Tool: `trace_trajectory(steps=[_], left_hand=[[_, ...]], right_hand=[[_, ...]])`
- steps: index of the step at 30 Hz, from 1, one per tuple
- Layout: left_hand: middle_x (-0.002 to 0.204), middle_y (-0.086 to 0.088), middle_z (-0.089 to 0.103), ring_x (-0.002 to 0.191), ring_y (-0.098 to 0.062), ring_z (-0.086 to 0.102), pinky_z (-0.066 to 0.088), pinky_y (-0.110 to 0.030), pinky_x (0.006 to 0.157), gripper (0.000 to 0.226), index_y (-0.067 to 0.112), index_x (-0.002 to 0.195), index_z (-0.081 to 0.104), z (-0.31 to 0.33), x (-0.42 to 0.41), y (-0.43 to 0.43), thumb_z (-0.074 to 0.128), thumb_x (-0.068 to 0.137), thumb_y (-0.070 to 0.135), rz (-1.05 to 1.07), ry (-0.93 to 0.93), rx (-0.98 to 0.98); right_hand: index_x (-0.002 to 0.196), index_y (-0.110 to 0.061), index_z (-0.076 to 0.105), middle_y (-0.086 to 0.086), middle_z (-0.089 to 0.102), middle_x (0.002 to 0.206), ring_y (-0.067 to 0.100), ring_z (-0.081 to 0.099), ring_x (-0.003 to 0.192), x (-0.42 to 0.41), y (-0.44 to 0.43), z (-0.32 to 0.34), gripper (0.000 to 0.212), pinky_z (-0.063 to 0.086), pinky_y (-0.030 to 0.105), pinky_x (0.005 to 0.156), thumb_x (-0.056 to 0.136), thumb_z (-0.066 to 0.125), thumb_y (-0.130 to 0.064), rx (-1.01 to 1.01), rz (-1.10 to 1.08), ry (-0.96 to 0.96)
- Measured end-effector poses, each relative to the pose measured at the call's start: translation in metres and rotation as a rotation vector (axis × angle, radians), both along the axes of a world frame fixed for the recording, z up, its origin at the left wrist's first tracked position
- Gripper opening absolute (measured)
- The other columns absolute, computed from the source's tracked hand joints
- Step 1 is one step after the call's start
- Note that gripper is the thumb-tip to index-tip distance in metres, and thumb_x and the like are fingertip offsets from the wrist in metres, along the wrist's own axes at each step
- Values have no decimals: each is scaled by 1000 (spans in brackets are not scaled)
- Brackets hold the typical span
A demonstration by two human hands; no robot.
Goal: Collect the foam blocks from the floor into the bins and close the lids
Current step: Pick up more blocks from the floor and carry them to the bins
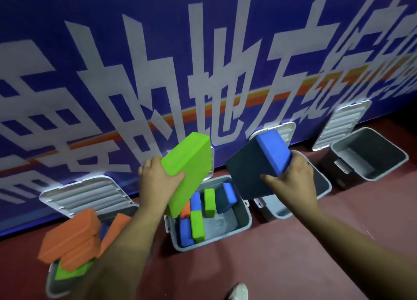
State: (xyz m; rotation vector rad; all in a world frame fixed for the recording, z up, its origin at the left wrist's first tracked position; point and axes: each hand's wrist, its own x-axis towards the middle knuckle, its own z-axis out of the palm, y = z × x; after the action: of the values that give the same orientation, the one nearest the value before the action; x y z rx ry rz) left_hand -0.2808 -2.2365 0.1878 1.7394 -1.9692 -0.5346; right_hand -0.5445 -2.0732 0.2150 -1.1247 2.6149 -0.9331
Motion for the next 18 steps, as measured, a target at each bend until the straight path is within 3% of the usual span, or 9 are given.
trace_trajectory(steps=[4, 9, 12, 18], left_hand=[[109, -20, 59, 107, -39, 52, 40, -42, 96, 66, 6, 117, 60, -47, -44, -21, 83, 65, 40, 23, -50, 149], [110, -19, 60, 107, -38, 56, 43, -39, 90, 64, 18, 123, 56, -142, -80, -36, 81, 69, 39, -12, -67, 378], [112, -19, 63, 107, -37, 59, 48, -39, 91, 62, 27, 127, 56, -215, -97, -38, 74, 69, 43, -56, -57, 516], [109, -11, 71, 99, -30, 66, 52, -33, 82, 50, 20, 120, 64, -359, -124, -41, 68, 78, 47, -52, -104, 759]], right_hand=[[123, -5, 47, 11, 49, 112, 35, 45, 106, -49, -38, -42, 74, 37, 39, 89, 66, 84, -36, 101, 61, -13], [123, -3, 48, 14, 52, 112, 36, 48, 106, -84, -67, -128, 78, 43, 47, 93, 65, 86, -37, 234, 103, -71], [116, -7, 44, 12, 50, 109, 36, 51, 102, -87, -73, -194, 71, 46, 45, 85, 67, 83, -39, 319, 73, -170], [110, -9, 38, 9, 47, 110, 34, 52, 101, -73, -82, -339, 61, 45, 42, 77, 73, 78, -36, 494, 104, -326]])
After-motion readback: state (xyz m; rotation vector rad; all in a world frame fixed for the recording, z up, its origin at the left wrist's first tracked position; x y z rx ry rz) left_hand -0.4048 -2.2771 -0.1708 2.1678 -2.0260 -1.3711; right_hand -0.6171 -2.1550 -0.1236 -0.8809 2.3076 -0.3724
